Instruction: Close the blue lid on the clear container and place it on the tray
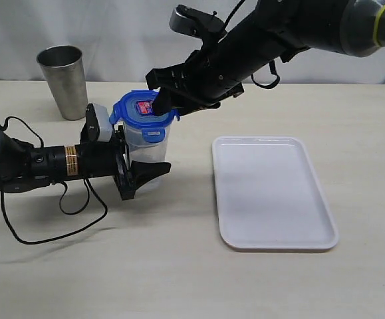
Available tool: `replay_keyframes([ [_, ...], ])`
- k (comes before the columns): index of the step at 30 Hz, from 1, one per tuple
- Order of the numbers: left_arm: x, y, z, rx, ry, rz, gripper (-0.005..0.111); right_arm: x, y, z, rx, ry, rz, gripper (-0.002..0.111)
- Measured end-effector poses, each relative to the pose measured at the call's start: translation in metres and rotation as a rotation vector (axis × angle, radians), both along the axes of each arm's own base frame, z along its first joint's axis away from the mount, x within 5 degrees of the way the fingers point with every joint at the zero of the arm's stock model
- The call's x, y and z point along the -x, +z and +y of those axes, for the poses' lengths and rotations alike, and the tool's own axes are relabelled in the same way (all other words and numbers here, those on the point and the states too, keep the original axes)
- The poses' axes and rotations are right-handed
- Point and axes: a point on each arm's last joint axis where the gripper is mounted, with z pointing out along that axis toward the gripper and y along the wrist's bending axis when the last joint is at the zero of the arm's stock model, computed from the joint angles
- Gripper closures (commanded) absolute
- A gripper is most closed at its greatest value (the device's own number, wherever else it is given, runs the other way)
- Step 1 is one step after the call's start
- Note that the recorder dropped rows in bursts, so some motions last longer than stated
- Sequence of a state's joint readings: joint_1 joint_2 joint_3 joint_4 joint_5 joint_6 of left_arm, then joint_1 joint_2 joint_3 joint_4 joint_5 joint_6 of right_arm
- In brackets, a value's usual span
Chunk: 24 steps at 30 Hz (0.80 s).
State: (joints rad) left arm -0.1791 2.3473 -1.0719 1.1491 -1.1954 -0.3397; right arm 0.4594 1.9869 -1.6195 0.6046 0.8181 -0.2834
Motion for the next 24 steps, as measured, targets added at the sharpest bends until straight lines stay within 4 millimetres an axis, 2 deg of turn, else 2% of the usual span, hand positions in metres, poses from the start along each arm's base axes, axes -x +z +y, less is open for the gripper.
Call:
replay_keyframes([
  [14,0.000,-0.003,0.006,0.017,0.020,0.032,0.107,-0.010,-0.021,0.006,-0.094,0.023,0.073,0.067],
  [19,0.000,-0.003,0.006,0.019,0.019,0.032,0.107,-0.013,-0.026,0.005,-0.112,0.023,0.103,0.079],
  [24,0.001,-0.003,0.007,0.021,0.021,0.036,0.107,-0.015,-0.031,0.005,-0.142,0.052,0.117,0.079],
])
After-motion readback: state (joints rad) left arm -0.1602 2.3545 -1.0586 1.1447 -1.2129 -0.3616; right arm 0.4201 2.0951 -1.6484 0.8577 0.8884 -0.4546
